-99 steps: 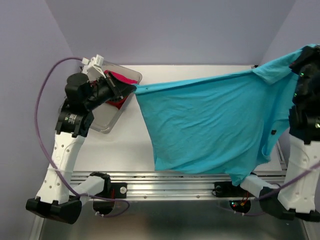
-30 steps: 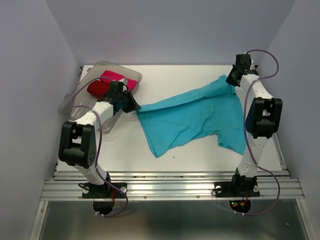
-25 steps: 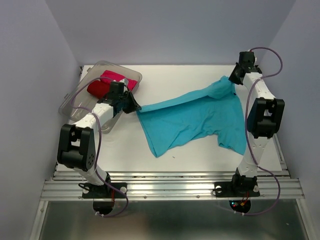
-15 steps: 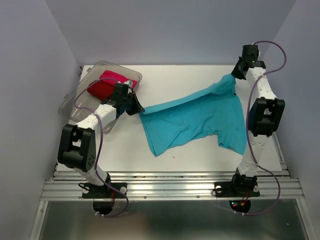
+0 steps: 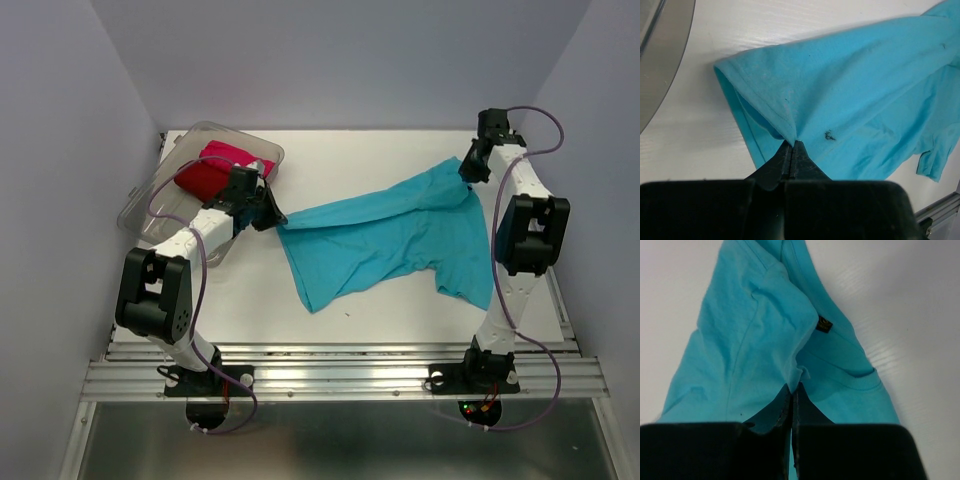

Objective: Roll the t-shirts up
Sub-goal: Fold the T-shirt at the center of the board.

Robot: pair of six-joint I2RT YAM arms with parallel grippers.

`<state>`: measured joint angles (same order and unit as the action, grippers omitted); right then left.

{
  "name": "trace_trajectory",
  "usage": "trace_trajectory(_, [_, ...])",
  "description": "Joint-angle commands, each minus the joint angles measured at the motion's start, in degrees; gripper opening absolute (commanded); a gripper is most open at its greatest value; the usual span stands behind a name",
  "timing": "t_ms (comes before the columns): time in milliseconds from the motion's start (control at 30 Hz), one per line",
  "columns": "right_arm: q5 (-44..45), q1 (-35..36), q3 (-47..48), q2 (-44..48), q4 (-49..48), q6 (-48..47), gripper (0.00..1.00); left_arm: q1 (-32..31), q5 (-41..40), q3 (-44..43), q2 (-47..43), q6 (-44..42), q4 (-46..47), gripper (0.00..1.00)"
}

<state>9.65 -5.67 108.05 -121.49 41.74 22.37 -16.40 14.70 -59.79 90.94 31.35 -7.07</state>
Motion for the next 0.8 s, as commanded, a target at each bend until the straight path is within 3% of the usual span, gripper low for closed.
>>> trace_trajectory(0, [0.2, -0.5, -3.8, 6.2, -2.2, 1.5, 0.01, -0.1, -1.3, 0.3, -0.7, -0.6, 0.8, 0.0])
trace_trajectory(767, [2.5, -0.5, -10.3, 12.0, -2.4, 2.1, 0.01, -0.8, 0.5, 4.0, -1.8, -0.2, 1.8, 0.0])
